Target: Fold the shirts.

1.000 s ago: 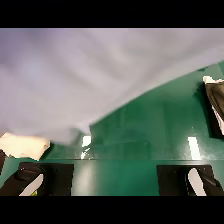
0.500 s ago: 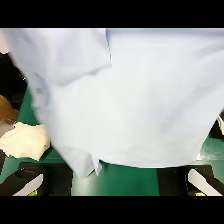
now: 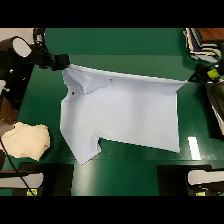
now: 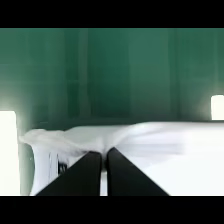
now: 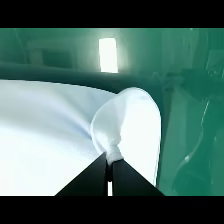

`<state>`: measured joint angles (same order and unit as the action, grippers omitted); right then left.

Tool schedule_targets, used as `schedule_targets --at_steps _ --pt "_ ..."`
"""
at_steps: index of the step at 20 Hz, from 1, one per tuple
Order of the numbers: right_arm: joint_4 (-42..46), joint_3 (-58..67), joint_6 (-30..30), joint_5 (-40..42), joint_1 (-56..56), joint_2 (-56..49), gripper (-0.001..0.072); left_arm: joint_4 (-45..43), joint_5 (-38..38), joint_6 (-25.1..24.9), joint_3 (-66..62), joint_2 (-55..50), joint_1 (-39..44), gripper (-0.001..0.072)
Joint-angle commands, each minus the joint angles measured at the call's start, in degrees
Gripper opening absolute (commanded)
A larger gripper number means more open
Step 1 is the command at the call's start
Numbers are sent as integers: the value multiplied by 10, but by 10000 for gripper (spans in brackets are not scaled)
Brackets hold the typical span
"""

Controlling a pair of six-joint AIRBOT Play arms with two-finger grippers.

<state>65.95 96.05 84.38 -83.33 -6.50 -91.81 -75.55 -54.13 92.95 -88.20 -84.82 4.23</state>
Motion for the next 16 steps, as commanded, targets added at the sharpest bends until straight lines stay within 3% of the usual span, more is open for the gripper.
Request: schedule_targets --at_steps 1,4,9,16 --pt "-24 68 -9 65 3 -79 9 6 59 1 -31 -52 -29 24" --pt "-37 123 -9 78 4 -92 9 40 45 -5 -37 -52 -51 25" --pt "-28 47 -9 57 11 -47 9 51 -100 -81 -21 -51 -54 24" --pt "-30 -164 -9 147 59 -6 10 78 -38 -81 129 -51 -54 25"
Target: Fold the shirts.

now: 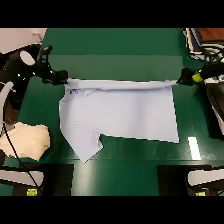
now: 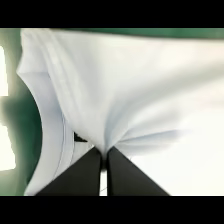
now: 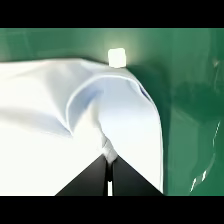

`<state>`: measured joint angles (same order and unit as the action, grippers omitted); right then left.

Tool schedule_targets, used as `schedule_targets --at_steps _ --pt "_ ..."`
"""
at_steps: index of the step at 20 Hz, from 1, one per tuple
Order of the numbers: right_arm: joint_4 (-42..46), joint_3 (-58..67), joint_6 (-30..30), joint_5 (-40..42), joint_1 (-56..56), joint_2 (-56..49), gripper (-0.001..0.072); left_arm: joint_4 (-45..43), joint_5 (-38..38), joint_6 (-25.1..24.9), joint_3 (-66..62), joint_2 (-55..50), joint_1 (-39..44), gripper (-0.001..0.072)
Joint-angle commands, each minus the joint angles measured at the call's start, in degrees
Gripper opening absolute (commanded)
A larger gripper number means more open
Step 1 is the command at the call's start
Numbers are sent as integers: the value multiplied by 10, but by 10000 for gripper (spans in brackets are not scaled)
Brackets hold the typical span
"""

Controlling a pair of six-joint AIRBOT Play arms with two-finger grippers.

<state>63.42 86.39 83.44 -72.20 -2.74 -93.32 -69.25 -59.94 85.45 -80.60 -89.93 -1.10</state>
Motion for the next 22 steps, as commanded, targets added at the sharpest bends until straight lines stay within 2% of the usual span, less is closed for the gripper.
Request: schedule_targets --at_steps 1,4,5,6,7,8,10,13,14,15,19,22 --pt "-4 -83 0 44 29 9 10 13 21 -6 65 0 -1 25" --pt "-4 -102 0 49 37 9 11 2 14 -2 67 3 -1 28" --pt "-4 -99 0 44 37 9 21 2 13 1 66 7 -1 186" --pt "-4 -92 0 33 35 9 165 2 13 1 65 14 -1 458" --pt "-4 -80 0 14 31 9 337 2 6 1 64 25 -1 489" --pt "-2 -65 0 -17 24 10 369 -2 -5 0 64 42 -3 488" --pt "-1 -57 -9 -59 6 29 369 -58 -47 1 68 87 -4 487" --pt "12 -107 -11 -59 -23 102 371 -126 -110 16 131 170 -4 488" --pt "9 -129 -10 -57 -30 126 430 -126 -120 19 169 202 -4 488" --pt "9 -152 -10 -54 -38 151 536 -120 -127 30 207 232 -3 488" --pt "6 -214 -10 -17 -46 228 538 -69 -141 59 361 340 -3 488" --pt "6 -216 -10 -9 -40 252 537 -45 -130 82 437 373 -3 489"
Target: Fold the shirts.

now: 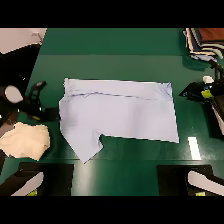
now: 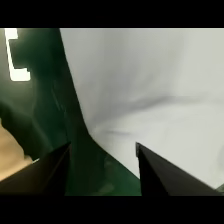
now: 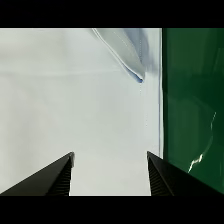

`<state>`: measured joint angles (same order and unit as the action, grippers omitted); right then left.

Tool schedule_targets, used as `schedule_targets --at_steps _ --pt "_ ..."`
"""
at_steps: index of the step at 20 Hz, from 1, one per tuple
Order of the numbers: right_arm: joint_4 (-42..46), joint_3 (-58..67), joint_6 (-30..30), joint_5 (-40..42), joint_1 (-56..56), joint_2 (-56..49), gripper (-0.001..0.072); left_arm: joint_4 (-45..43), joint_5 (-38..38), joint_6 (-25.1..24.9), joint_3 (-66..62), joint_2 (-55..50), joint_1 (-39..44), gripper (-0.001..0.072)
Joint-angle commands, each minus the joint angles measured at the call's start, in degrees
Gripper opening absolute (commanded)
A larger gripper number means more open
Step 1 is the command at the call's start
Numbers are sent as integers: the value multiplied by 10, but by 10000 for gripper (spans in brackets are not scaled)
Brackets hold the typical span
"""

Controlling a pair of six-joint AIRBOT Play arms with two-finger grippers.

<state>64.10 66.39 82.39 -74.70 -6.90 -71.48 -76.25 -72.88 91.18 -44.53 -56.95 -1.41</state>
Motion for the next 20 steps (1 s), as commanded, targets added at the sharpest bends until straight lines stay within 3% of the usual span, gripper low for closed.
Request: schedule_targets --at_steps 1,8,14,15,16,17,20 --pt "-1 -16 0 19 3 38 537 33 5 26 94 46 0 489" --pt "-16 -15 0 28 4 43 510 142 94 18 169 45 2 489" --pt "-16 -15 0 24 4 43 510 151 104 21 189 45 52 484" --pt "-15 -15 0 18 3 43 510 155 104 21 188 45 52 368" --pt "-14 -15 0 7 2 43 510 155 103 19 186 45 52 160" --pt "-7 -15 0 -1 2 43 510 154 103 18 183 45 52 68" --pt "8 -16 0 -38 -15 43 510 151 103 16 182 45 52 24"
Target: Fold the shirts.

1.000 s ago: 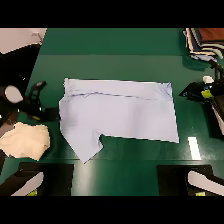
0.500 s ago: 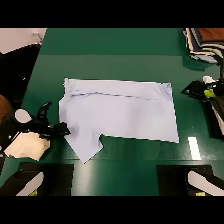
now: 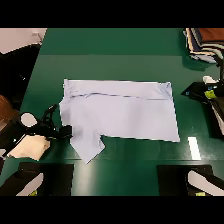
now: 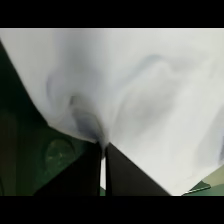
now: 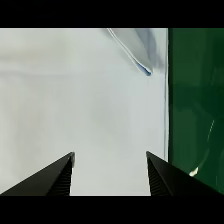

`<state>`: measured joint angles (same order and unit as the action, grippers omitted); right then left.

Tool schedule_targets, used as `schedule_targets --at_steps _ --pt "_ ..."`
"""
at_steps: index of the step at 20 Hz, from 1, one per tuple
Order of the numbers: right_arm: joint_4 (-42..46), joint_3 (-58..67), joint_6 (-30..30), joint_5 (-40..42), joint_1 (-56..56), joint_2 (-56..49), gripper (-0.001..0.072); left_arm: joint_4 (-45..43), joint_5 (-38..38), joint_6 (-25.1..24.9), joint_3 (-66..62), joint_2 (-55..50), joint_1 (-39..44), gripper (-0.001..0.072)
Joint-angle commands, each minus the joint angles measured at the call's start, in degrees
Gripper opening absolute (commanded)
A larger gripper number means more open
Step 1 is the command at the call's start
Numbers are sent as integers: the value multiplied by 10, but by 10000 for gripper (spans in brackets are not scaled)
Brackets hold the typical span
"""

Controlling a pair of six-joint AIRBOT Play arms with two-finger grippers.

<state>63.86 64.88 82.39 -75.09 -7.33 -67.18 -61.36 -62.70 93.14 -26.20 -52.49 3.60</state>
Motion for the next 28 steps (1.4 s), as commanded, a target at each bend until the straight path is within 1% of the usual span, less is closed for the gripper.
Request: schedule_targets --at_steps 1,4,6,7,9,11,14,16,18,19,21,22,23,24,26,28 --pt "18 0 0 -49 -20 0 510 2 1 -6 -2 1 2 24" --pt "70 -26 0 -113 -55 11 510 1 -8 -8 -33 1 2 24" --pt "110 -101 0 -119 -78 39 518 2 -12 -19 -64 1 2 24" --pt "113 -146 0 -116 -91 52 518 3 -12 -21 -78 1 2 24" --pt "85 -251 0 -85 -121 79 517 3 -12 -21 -95 1 2 24" --pt "44 -323 -9 -68 -136 89 516 3 -8 -21 -100 0 2 24" --pt "5 -377 -15 -29 -124 91 505 3 -8 -21 -100 0 2 24" --pt "2 -381 -14 -5 -94 91 501 3 -7 -22 -100 0 2 24" --pt "2 -379 -14 6 -67 91 368 3 -7 -25 -100 0 2 25" --pt "2 -378 -14 10 -58 91 332 3 -8 -29 -100 0 2 24" --pt "2 -378 -14 20 -46 91 188 1 -11 -32 -100 1 2 24" --pt "2 -378 -14 21 -45 91 131 0 -18 -32 -100 1 2 24" --pt "2 -378 -14 19 -45 91 50 -1 -26 -32 -101 1 2 24" --pt "2 -378 -15 14 -45 91 12 -5 -33 -32 -101 3 2 23" --pt "6 -378 -15 3 -45 101 11 -35 -46 -30 -101 28 2 22" --pt "9 -378 -15 -5 -45 135 10 -75 -75 -15 -101 71 2 23"
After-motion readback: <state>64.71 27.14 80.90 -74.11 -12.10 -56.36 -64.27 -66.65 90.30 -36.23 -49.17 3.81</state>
